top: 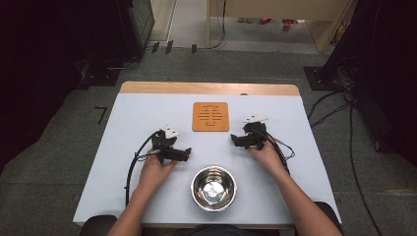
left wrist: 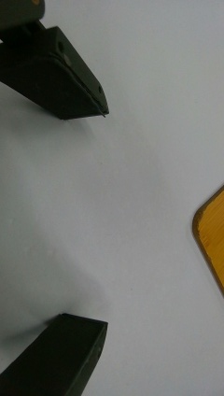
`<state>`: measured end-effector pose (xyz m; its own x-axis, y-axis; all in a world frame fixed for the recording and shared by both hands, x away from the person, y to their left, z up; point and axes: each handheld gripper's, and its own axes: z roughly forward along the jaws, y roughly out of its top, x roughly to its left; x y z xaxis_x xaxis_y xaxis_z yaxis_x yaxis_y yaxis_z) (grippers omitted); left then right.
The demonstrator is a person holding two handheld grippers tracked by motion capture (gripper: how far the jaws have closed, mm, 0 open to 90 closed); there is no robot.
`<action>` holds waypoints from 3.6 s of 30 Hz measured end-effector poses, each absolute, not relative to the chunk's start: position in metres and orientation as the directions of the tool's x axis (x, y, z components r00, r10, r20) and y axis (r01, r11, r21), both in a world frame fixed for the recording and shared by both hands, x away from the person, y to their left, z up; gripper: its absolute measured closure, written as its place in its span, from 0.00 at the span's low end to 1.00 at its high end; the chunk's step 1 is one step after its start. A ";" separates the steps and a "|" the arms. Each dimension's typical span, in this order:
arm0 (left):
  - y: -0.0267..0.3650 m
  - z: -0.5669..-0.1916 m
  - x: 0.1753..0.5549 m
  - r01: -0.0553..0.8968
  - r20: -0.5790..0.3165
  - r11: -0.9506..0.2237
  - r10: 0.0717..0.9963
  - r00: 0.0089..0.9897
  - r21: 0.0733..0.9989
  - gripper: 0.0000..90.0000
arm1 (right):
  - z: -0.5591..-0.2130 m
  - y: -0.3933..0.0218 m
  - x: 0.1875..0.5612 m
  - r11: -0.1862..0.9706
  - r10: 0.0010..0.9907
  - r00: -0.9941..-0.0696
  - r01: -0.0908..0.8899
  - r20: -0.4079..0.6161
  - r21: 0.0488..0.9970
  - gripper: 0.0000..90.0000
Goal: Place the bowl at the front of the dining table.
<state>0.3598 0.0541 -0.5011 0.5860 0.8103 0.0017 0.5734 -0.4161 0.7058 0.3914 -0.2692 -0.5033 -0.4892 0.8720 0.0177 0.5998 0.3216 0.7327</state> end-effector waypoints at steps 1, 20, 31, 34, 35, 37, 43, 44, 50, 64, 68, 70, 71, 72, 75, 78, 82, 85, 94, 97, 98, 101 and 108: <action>0.054 -0.501 0.360 0.573 0.002 -0.416 0.810 0.586 0.706 0.00 | -0.503 -0.269 0.391 0.322 0.872 -0.489 0.600 0.018 0.733 0.12; 0.054 -0.501 0.360 0.573 0.001 -0.416 0.810 0.586 0.706 0.00 | -0.504 -0.268 0.392 0.322 0.873 -0.487 0.605 0.019 0.728 0.11; 0.054 -0.501 0.360 0.574 0.001 -0.416 0.810 0.586 0.706 0.00 | -0.501 -0.268 0.393 0.309 0.881 -0.472 0.625 0.031 0.717 0.14; 0.054 -0.501 0.360 0.574 0.001 -0.416 0.811 0.586 0.706 0.00 | -0.499 -0.270 0.395 0.299 0.882 -0.468 0.638 0.049 0.709 0.16; 0.054 -0.501 0.360 0.574 0.001 -0.416 0.810 0.586 0.706 0.00 | -0.499 -0.270 0.395 0.299 0.882 -0.468 0.638 0.049 0.709 0.16; 0.054 -0.501 0.360 0.574 0.001 -0.416 0.810 0.586 0.706 0.00 | -0.497 -0.271 0.396 0.289 0.882 -0.466 0.649 0.068 0.704 0.17; 0.054 -0.501 0.360 0.574 0.001 -0.416 0.810 0.586 0.706 0.00 | -0.493 -0.274 0.397 0.282 0.877 -0.471 0.663 0.093 0.693 0.24; 0.054 -0.501 0.360 0.573 0.001 -0.416 0.810 0.586 0.706 0.00 | -0.492 -0.274 0.397 0.280 0.876 -0.471 0.665 0.098 0.693 0.24; 0.054 -0.501 0.360 0.573 0.002 -0.416 0.810 0.586 0.706 0.00 | -0.487 -0.273 0.396 0.271 0.851 -0.501 0.674 0.156 0.687 0.25; 0.054 -0.501 0.360 0.573 0.002 -0.417 0.810 0.586 0.705 0.00 | -0.482 -0.269 0.392 0.265 0.821 -0.523 0.705 0.230 0.657 0.29; 0.054 -0.501 0.360 0.573 0.002 -0.416 0.810 0.586 0.706 0.00 | -0.481 -0.268 0.390 0.293 0.805 -0.547 0.702 0.229 0.649 0.32; 0.054 -0.501 0.360 0.573 0.002 -0.417 0.810 0.587 0.705 0.00 | -0.481 -0.268 0.389 0.301 0.791 -0.559 0.709 0.249 0.638 0.32; 0.054 -0.501 0.360 0.573 0.002 -0.417 0.810 0.587 0.705 0.00 | -0.481 -0.268 0.389 0.301 0.791 -0.559 0.709 0.249 0.638 0.32; 0.054 -0.501 0.360 0.573 0.002 -0.416 0.810 0.586 0.706 0.00 | -0.480 -0.266 0.387 0.319 0.785 -0.570 0.708 0.243 0.630 0.33; 0.054 -0.501 0.360 0.573 0.002 -0.417 0.810 0.586 0.705 0.00 | -0.478 -0.265 0.386 0.333 0.775 -0.589 0.691 0.232 0.641 0.34; 0.054 -0.501 0.360 0.573 0.002 -0.417 0.810 0.586 0.705 0.00 | -0.476 -0.264 0.384 0.339 0.770 -0.596 0.685 0.228 0.646 0.34; 0.054 -0.501 0.360 0.573 0.002 -0.417 0.810 0.586 0.705 0.00 | -0.475 -0.263 0.382 0.304 0.746 -0.588 0.719 0.314 0.625 0.36; 0.054 -0.501 0.360 0.573 0.003 -0.417 0.810 0.587 0.705 0.00 | -0.474 -0.261 0.381 0.319 0.744 -0.597 0.712 0.300 0.625 0.36; 0.054 -0.501 0.360 0.573 0.002 -0.417 0.810 0.586 0.706 0.00 | -0.471 -0.255 0.376 0.346 0.736 -0.621 0.689 0.271 0.637 0.38; 0.054 -0.501 0.360 0.573 0.003 -0.417 0.810 0.587 0.705 0.00 | -0.470 -0.254 0.375 0.351 0.731 -0.628 0.681 0.267 0.642 0.38; 0.054 -0.501 0.360 0.573 0.003 -0.417 0.810 0.587 0.705 0.00 | -0.468 -0.253 0.373 0.355 0.728 -0.633 0.678 0.265 0.643 0.38; 0.054 -0.501 0.360 0.573 0.003 -0.417 0.810 0.587 0.705 0.00 | -0.467 -0.252 0.372 0.360 0.727 -0.635 0.675 0.260 0.644 0.38; 0.054 -0.501 0.360 0.573 0.003 -0.417 0.810 0.587 0.705 0.00 | -0.464 -0.250 0.369 0.367 0.719 -0.646 0.664 0.254 0.652 0.38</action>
<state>0.3598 0.0543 -0.5010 0.5866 0.8099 0.0025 0.5729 -0.4172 0.7055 0.3689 -0.2496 -0.4644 -0.6465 0.7193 0.2543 0.6641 0.3665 0.6516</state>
